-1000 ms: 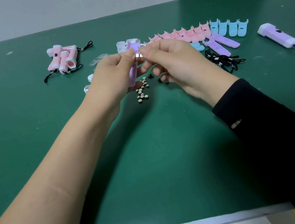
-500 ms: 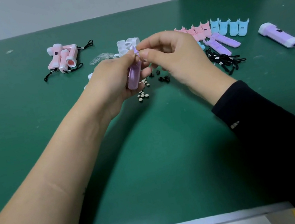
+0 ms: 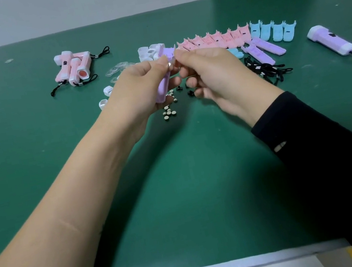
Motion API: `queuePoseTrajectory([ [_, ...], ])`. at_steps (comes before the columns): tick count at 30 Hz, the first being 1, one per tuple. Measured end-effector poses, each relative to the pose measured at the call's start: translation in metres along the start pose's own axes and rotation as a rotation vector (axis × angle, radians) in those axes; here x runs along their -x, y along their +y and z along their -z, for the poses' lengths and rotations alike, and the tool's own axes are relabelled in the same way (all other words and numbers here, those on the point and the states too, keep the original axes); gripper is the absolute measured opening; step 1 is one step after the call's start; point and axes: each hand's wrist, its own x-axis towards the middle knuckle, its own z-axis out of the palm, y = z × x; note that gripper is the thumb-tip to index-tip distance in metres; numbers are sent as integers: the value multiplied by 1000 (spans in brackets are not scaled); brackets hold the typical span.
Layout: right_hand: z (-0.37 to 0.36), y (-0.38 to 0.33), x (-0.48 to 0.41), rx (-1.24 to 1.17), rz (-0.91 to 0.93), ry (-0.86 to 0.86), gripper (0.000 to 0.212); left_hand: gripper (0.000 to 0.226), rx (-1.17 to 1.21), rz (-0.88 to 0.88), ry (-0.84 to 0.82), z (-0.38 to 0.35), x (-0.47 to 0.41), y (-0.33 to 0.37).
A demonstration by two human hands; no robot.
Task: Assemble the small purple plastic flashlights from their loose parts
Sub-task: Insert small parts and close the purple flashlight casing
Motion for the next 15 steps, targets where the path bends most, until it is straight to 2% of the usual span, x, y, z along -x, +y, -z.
queuePoseTrajectory([
  [5, -3, -4, 3, -44, 3, -5, 22, 26, -9, -16, 21, -3, 1, -1],
  [9, 0, -3, 2, -47, 33, 37, 20, 16, 41, -1, -7, -1, 2, 0],
  [15, 8, -2, -1, 156, 133, 57, 21, 36, 40, 6, 9, -2, 4, 1],
])
